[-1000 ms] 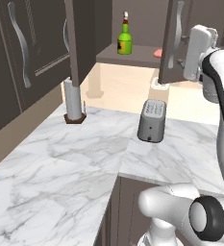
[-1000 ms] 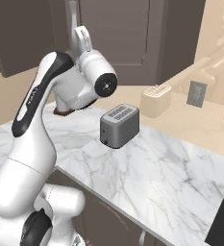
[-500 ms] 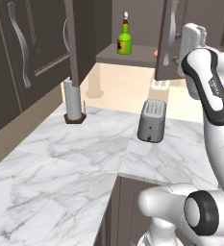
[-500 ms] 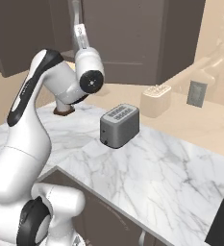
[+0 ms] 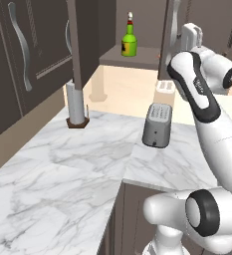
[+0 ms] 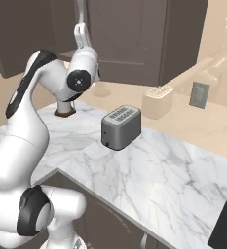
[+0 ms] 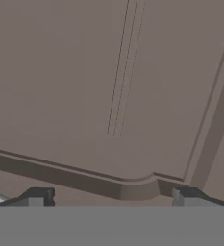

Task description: Pick up the bar soap and spray from the sink, and place them back in the cabinet, and close the cabinet doors.

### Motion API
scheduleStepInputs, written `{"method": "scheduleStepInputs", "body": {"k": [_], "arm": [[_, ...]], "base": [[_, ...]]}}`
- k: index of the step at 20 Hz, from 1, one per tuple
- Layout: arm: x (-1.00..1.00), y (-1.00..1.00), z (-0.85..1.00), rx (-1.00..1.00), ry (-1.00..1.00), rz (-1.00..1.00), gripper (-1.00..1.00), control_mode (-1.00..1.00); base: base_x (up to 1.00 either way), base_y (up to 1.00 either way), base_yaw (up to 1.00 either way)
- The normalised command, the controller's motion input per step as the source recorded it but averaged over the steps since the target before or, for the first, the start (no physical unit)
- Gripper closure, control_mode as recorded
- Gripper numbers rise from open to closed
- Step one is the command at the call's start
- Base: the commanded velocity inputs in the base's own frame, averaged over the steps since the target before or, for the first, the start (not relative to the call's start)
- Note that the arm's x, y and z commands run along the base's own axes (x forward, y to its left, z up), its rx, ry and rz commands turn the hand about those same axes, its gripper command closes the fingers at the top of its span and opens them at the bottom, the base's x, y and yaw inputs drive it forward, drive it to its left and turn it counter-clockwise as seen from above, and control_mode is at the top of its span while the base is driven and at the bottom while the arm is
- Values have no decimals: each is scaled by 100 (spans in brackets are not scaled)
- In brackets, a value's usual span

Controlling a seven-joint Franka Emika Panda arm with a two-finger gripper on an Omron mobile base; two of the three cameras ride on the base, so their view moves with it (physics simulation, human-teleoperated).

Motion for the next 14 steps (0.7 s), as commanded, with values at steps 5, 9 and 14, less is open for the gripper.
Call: {"method": "scheduleStepInputs", "body": {"k": [5,9,14], "arm": [[28,0,0,0,0,-11,-100,-100],[24,0,0,0,0,-8,-100,-100],[19,0,0,0,0,-6,-100,-100]], "base": [[0,0,0],[0,0,0],[0,0,0]]}}
